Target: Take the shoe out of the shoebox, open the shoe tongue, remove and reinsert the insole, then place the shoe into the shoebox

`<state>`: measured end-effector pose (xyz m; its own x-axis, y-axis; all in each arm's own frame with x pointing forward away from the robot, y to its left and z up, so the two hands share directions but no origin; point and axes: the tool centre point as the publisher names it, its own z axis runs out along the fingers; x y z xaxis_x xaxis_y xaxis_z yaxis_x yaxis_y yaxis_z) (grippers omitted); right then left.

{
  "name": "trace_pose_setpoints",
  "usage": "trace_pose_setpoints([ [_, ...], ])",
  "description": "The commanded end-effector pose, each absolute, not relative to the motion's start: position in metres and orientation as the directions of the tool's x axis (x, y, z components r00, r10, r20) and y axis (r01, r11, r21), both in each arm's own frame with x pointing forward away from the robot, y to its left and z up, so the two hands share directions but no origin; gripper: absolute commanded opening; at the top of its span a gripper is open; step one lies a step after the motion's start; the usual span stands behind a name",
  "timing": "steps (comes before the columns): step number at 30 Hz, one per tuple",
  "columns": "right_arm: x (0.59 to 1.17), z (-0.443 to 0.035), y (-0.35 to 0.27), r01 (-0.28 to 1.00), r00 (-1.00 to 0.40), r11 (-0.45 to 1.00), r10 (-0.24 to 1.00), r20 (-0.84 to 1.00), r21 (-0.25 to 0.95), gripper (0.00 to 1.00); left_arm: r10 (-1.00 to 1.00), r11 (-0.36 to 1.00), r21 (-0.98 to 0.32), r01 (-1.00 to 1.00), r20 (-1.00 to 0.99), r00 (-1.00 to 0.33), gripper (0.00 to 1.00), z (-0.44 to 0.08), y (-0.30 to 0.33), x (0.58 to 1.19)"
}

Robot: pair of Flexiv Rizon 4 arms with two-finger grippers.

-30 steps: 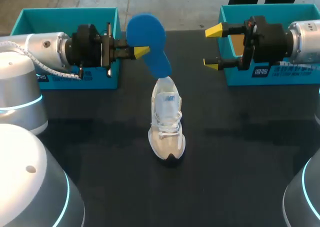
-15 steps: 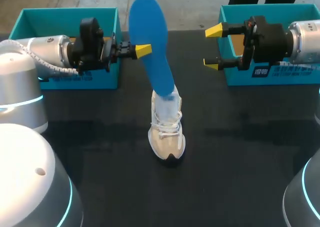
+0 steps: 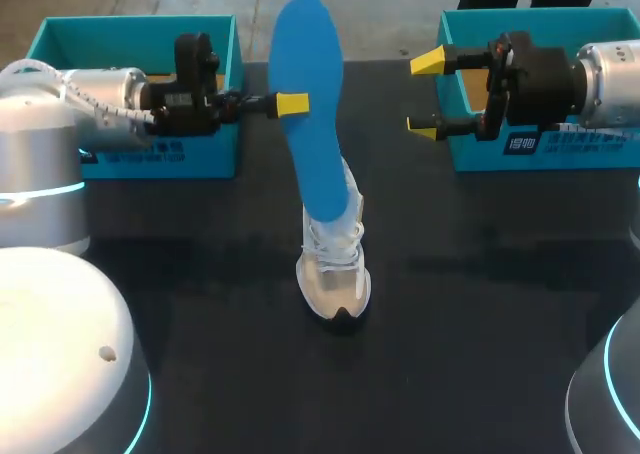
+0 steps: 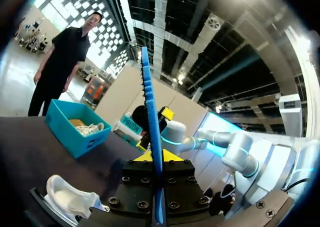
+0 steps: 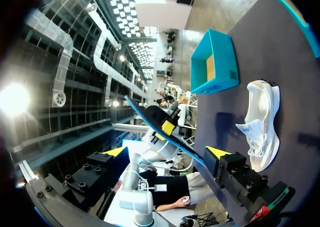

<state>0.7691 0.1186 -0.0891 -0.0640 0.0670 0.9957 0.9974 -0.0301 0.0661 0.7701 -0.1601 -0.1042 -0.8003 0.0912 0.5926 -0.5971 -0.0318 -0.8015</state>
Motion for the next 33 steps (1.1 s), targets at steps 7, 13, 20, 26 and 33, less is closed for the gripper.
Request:
trace_pose_setpoints([
  [7, 0.770, -0.090, 0.120, 0.997, -0.064, -0.030, 0.068, 0.996, 0.066, 1.00, 0.140, 0.117, -0.229, -0.966, 0.967, -0.212, 0.00, -0.106, -0.159, 0.774],
  [13, 0.770, -0.090, 0.120, 0.997, -0.064, -0.030, 0.068, 0.996, 0.066, 1.00, 0.160, 0.116, -0.172, -0.978, 0.975, -0.152, 0.00, -0.110, -0.158, 0.778],
  [20, 0.770, -0.073, 0.125, 0.998, -0.061, -0.019, 0.167, 0.984, 0.065, 1.00, 0.169, 0.113, -0.121, -0.986, 0.980, -0.101, 0.00, -0.116, -0.158, 0.781],
  [26, 0.767, -0.054, 0.137, 0.998, -0.043, -0.032, 0.363, 0.931, 0.058, 1.00, 0.169, 0.110, -0.115, -0.987, 0.981, -0.095, 0.00, -0.117, -0.159, 0.784],
  [33, 0.760, -0.038, 0.150, 0.995, -0.050, -0.049, 0.515, 0.856, 0.088, 1.00, 0.168, 0.110, -0.112, -0.988, 0.981, -0.093, 0.00, -0.119, -0.159, 0.788],
])
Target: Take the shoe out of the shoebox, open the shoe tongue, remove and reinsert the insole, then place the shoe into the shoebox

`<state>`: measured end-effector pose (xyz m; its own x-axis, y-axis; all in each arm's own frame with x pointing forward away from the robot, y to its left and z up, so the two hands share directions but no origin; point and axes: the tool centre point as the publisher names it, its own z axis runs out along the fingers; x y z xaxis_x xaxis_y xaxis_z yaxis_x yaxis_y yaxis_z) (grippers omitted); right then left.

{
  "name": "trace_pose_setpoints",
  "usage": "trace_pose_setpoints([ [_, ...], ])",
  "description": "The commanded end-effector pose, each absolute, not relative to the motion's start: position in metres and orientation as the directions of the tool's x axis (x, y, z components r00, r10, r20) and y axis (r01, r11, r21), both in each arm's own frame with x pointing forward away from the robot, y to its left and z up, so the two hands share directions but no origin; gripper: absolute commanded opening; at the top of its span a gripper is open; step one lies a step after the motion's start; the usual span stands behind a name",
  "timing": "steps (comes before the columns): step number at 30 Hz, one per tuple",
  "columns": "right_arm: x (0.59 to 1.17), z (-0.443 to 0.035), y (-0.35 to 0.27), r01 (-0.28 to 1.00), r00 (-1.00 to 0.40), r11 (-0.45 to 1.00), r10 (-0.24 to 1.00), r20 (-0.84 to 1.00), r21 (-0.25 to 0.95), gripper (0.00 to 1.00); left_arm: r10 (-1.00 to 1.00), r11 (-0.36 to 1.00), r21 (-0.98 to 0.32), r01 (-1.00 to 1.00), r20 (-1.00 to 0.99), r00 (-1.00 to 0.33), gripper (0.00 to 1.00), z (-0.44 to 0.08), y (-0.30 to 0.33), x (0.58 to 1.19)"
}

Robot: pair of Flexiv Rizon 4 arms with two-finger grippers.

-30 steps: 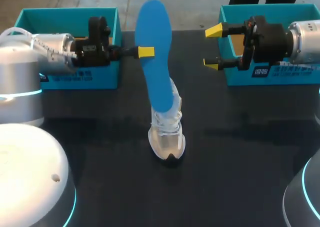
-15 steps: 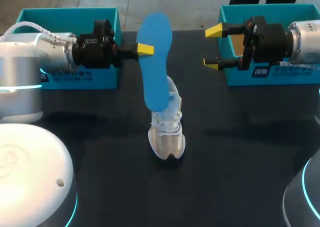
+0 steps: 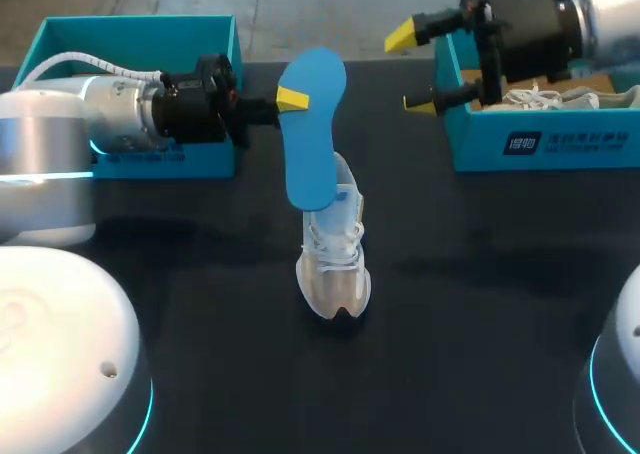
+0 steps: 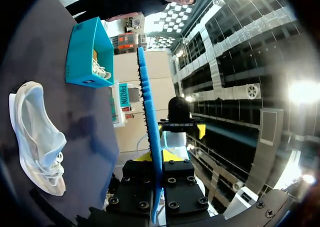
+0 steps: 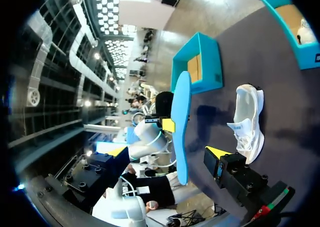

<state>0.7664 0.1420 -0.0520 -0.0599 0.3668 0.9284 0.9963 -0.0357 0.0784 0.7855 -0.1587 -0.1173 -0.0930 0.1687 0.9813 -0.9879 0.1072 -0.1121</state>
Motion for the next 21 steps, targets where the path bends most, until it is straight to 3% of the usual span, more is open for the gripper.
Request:
trace_pose_setpoints([
  [1, 0.760, -0.036, 0.152, 0.994, -0.054, -0.052, 0.539, 0.841, 0.097, 1.00, 0.165, 0.110, -0.111, -0.988, 0.982, -0.092, 0.00, -0.120, -0.159, 0.789],
  [12, 0.751, -0.011, 0.177, 0.985, -0.087, -0.023, 0.789, 0.608, 0.171, 1.00, 0.132, 0.124, -0.108, -0.986, 0.987, -0.091, 0.00, -0.123, -0.161, 0.793],
  [21, 0.750, -0.003, 0.194, 0.986, -0.084, 0.020, 0.915, 0.394, 0.163, 1.00, 0.133, 0.132, -0.106, -0.986, 0.987, -0.088, 0.00, -0.123, -0.164, 0.793],
])
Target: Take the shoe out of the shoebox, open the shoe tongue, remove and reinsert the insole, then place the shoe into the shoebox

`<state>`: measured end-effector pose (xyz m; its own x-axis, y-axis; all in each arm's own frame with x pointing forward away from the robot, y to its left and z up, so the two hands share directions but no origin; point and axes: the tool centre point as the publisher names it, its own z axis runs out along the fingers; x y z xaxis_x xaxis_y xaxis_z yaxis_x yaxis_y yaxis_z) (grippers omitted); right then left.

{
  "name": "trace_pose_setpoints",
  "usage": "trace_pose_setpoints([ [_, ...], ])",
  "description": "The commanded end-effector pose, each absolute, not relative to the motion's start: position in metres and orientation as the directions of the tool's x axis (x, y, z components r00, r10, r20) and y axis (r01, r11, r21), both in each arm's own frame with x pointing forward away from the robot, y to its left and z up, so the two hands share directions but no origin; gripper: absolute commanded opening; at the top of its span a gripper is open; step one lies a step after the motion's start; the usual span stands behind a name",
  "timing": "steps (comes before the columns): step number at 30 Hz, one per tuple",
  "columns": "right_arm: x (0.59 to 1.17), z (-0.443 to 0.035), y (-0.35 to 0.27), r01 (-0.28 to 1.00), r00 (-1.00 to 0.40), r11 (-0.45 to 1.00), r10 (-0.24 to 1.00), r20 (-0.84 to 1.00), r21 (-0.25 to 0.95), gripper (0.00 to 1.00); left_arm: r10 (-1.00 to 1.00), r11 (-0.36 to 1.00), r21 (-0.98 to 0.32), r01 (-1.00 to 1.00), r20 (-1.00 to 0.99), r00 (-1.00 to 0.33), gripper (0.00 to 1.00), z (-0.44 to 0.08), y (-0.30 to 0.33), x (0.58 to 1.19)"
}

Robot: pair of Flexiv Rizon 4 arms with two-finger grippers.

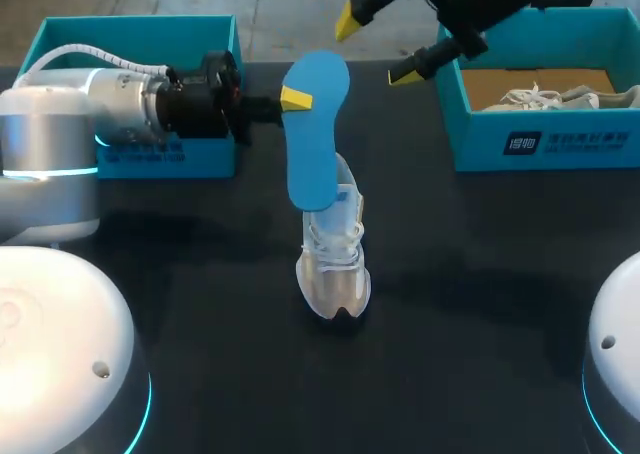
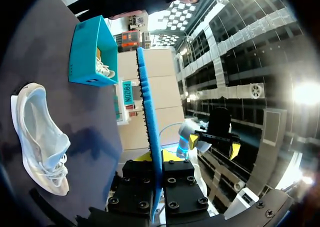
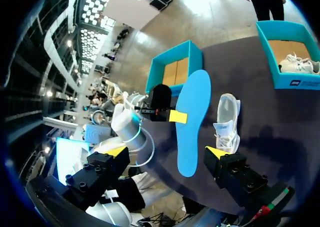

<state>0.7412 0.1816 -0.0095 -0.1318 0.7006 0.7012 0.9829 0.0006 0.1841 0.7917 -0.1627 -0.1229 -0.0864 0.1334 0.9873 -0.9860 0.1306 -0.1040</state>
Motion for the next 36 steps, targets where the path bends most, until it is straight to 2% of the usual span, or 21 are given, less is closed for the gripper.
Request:
trace_pose_setpoints([
  [1, 0.750, -0.002, 0.197, 0.986, -0.089, 0.028, 0.923, 0.375, 0.166, 1.00, 0.133, 0.131, -0.106, -0.986, 0.987, -0.089, 0.00, -0.123, -0.164, 0.793],
  [12, 0.751, -0.001, 0.206, 0.987, -0.045, 0.019, 0.986, 0.161, 0.157, 1.00, 0.129, 0.121, -0.105, -0.987, 0.988, -0.089, 0.00, -0.123, -0.165, 0.793],
  [25, 0.759, -0.002, 0.217, 0.984, -0.013, 0.020, 0.999, -0.040, 0.177, 1.00, 0.129, 0.121, -0.105, -0.987, 0.988, -0.089, 0.00, -0.123, -0.165, 0.793],
  [36, 0.758, -0.004, 0.217, 0.981, 0.072, -0.053, 0.993, -0.095, 0.189, 1.00, 0.129, 0.121, -0.105, -0.987, 0.988, -0.089, 0.00, -0.123, -0.165, 0.793],
])
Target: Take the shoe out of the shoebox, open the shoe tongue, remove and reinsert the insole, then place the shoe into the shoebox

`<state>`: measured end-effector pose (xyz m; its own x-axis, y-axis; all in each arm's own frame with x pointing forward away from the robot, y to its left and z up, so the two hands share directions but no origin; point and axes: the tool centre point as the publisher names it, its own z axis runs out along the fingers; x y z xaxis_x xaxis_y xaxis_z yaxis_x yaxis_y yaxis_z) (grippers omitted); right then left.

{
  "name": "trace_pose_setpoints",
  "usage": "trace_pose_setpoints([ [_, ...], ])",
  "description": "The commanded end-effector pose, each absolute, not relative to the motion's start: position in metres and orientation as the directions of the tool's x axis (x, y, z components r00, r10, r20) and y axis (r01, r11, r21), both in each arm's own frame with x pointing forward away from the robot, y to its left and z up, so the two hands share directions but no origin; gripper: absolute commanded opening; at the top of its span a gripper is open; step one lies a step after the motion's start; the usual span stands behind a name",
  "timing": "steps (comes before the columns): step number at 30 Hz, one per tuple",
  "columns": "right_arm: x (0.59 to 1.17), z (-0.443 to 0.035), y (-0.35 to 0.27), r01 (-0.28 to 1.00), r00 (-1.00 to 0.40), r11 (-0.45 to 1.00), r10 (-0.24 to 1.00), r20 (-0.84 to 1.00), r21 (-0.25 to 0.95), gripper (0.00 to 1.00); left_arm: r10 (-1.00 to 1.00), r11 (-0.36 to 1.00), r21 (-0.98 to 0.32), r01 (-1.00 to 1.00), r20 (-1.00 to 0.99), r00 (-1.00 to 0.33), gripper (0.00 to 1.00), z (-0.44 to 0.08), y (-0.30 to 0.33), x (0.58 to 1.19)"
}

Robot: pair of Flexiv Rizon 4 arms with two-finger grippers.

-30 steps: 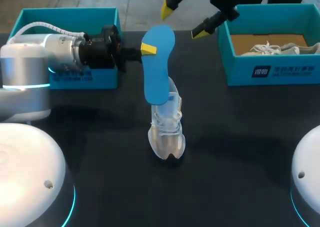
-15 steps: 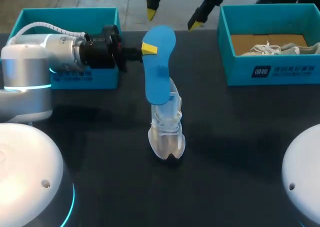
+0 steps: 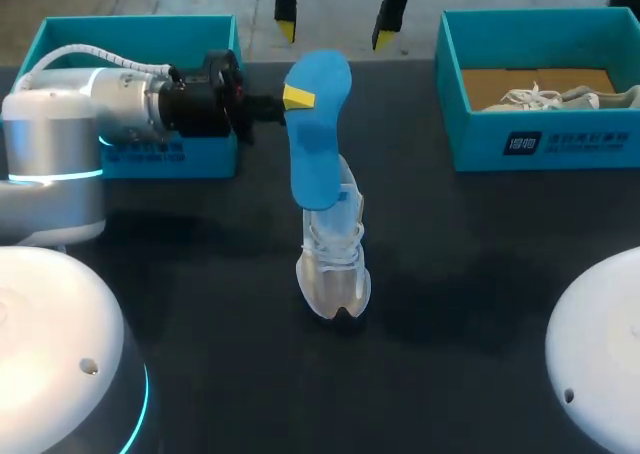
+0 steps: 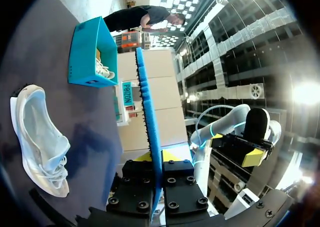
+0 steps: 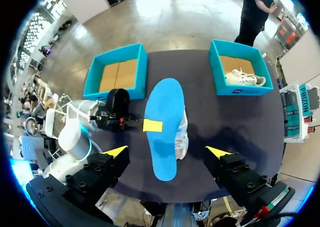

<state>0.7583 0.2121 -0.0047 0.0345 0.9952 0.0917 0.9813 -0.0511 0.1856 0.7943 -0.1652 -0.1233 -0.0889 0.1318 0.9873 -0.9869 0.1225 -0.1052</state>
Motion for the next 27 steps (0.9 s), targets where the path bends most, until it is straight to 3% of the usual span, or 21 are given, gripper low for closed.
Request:
trace_pose_setpoints([
  [1, 0.757, -0.004, 0.218, 0.981, 0.072, -0.053, 0.993, -0.095, 0.188, 1.00, 0.129, 0.121, -0.105, -0.987, 0.988, -0.089, 0.00, -0.123, -0.165, 0.793],
  [19, 0.757, -0.014, 0.230, 0.982, 0.051, -0.038, 0.997, -0.066, 0.185, 1.00, 0.129, 0.121, -0.105, -0.987, 0.988, -0.089, 0.00, -0.123, -0.165, 0.793],
  [27, 0.752, -0.014, 0.220, 0.983, 0.044, -0.052, 0.998, 0.051, 0.177, 1.00, 0.129, 0.121, -0.105, -0.987, 0.988, -0.089, 0.00, -0.123, -0.165, 0.793],
])
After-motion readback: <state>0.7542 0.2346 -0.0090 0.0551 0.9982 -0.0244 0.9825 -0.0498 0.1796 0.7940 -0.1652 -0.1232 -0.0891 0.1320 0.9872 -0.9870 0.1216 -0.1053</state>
